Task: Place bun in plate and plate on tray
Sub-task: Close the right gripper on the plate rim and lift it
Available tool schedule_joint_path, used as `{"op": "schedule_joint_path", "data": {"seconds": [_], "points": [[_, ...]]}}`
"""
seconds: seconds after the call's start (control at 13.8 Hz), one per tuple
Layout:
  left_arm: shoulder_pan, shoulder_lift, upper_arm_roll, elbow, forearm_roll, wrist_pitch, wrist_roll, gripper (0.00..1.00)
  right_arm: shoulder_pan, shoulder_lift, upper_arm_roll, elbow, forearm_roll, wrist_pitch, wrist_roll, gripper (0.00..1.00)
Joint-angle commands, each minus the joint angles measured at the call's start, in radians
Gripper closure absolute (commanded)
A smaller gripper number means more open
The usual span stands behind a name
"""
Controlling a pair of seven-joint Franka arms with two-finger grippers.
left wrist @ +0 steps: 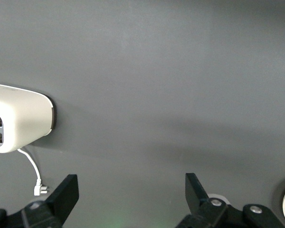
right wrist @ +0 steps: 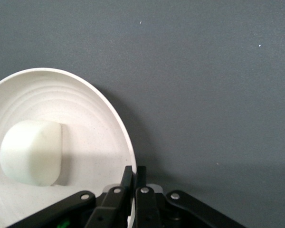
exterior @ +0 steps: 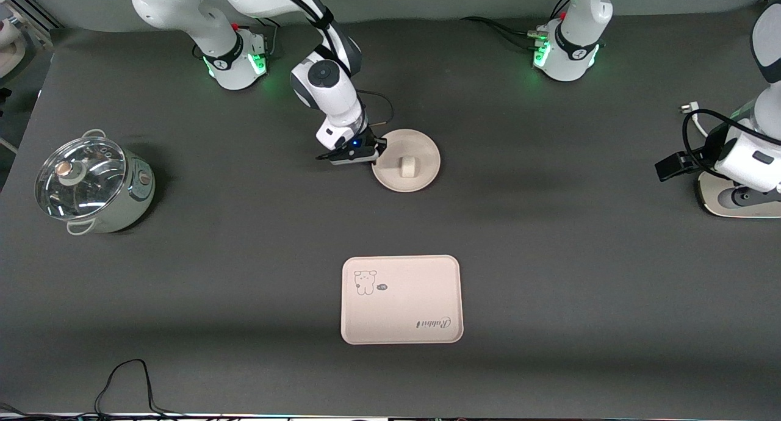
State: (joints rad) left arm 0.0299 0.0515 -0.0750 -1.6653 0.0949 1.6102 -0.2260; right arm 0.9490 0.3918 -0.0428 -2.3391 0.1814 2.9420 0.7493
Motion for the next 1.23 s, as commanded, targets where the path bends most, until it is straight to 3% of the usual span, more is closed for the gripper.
{"op": "schedule_joint_path", "data": {"seconds": [0.0,0.36,0.58,0.79,0.94,1.16], "points": [[0.002,-0.012,-0.005,-0.004,0.000,-0.015,-0.004,0.00,0.008,-0.037,-0.019,0.000,0.018,-0.026,-0.030,1.00],[0.002,-0.012,-0.005,-0.004,0.000,-0.013,-0.004,0.00,-0.041,-0.255,-0.045,0.015,0.024,-0.242,-0.080,1.00],[0.002,-0.012,-0.005,-0.004,0.000,-0.015,-0.004,0.00,-0.042,-0.312,-0.065,0.061,0.139,-0.319,-0.154,1.00],[0.002,-0.013,-0.005,-0.004,0.000,-0.015,-0.004,0.00,-0.045,-0.236,-0.084,0.154,0.179,-0.319,-0.192,1.00],[0.002,-0.013,-0.005,-0.004,0.000,-0.015,-0.004,0.00,-0.053,-0.104,-0.124,0.300,0.179,-0.334,-0.217,1.00],[0.004,-0.013,-0.005,-0.004,0.000,-0.015,-0.004,0.00,-0.154,0.062,-0.127,0.562,0.181,-0.472,-0.254,1.00]]}}
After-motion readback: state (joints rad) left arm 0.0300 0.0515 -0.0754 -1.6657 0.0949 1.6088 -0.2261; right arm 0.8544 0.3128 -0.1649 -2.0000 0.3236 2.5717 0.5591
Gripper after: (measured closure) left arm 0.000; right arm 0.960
